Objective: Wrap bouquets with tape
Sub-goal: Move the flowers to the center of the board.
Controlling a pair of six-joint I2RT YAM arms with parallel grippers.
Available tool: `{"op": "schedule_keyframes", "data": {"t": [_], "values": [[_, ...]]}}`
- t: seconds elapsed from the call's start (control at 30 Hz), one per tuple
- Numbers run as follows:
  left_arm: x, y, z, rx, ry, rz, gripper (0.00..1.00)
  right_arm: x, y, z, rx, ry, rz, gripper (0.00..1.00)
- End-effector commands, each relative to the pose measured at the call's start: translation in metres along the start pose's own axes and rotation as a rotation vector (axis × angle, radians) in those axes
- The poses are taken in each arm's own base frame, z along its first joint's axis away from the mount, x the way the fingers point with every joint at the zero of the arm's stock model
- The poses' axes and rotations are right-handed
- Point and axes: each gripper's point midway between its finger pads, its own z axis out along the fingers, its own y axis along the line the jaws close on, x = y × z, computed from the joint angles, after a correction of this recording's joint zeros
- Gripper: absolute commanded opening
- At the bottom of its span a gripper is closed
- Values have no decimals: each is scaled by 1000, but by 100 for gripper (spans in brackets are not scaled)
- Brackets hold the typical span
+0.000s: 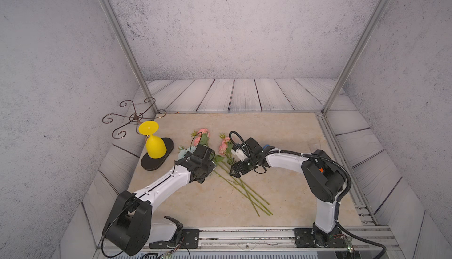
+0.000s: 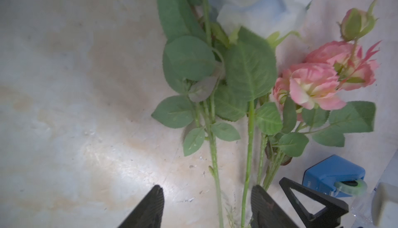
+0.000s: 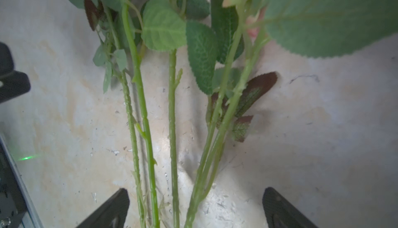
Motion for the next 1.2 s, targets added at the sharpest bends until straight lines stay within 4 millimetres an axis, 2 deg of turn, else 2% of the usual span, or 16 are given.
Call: {"op": "schedule_keyframes", "data": {"t": [0.0,0.1,0.23,0.47,0.57,0.63,0.77,0.9,0.97,1.07,1.13,1.17], "values": [[12,6,3,23,56,19,68,10,8,12,1,50,-29,98],[19,3,10,54,94,29,69,12,14,12,15,61,-51,98],[22,12,19,21,108,-3,70,20,20,18,48,85,-88,98],[21,21,23,9,102,-32,67,36,15,31,208,142,-159,94],[19,26,23,2,90,-38,67,39,19,38,216,149,-162,93],[19,25,22,5,88,-31,67,41,14,40,246,148,-147,92],[20,27,21,4,94,-30,66,50,-3,42,348,189,-130,79],[23,26,25,11,113,-32,66,72,-17,48,428,252,-113,72],[24,22,27,18,125,-28,65,86,-20,52,425,273,-93,67],[25,20,30,24,131,-31,66,95,-20,52,412,279,-70,61],[24,19,32,29,126,-34,65,99,-24,53,429,286,-70,47],[24,18,33,32,127,-34,65,104,-28,56,438,302,-67,43]]}}
